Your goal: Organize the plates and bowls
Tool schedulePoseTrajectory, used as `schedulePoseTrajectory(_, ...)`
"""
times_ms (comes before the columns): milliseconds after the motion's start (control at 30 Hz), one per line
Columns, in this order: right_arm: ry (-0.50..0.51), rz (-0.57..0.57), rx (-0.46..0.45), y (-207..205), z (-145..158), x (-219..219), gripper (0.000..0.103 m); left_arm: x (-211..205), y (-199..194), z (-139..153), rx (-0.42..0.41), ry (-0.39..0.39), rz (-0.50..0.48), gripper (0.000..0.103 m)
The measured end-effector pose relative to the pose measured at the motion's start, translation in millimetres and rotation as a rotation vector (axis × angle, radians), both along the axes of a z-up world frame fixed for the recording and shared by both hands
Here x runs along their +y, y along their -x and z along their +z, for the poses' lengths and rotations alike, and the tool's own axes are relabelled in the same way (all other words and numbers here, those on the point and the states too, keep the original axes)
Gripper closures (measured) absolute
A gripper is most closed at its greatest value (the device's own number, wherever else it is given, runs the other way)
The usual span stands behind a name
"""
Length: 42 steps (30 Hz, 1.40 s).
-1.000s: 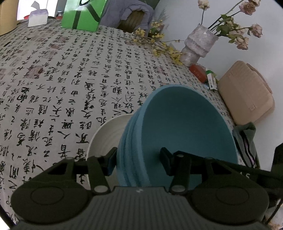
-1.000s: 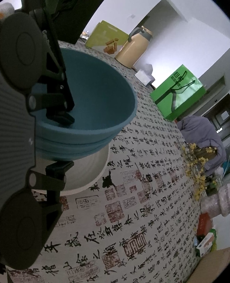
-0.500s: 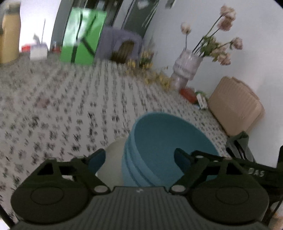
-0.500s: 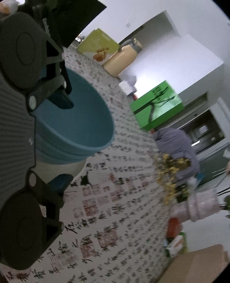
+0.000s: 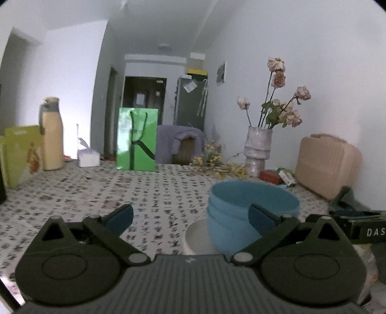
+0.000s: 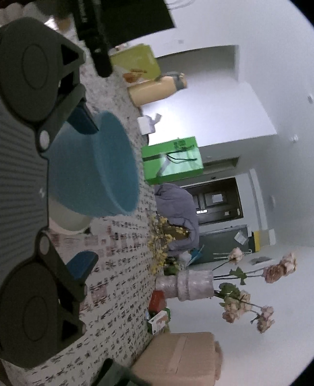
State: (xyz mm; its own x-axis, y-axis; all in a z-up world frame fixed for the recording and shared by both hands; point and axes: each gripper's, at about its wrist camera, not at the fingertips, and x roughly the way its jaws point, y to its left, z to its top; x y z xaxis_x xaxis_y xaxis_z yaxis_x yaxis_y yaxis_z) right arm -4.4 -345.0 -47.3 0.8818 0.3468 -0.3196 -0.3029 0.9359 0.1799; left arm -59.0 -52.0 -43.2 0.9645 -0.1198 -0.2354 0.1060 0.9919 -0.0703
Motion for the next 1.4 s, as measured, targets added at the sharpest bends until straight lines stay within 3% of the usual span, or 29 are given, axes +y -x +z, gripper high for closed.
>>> schedulePoseTrajectory(333,0.064,0.004,-0.036,55,-17,8,0.0,1,59,-23,-0.015,-0.032,-0.017,0.0)
schedulePoseTrajectory(600,0.035,0.01,-0.02,79,-29,6,0.0,4,84,-37,0.01,-0.009,-0.023,0.0)
schedulePoseTrajectory(1400,0.035,-0.008,-0.061,105,-32,1,0.0,2,106,-45,0.0,0.022,-0.029,0.0)
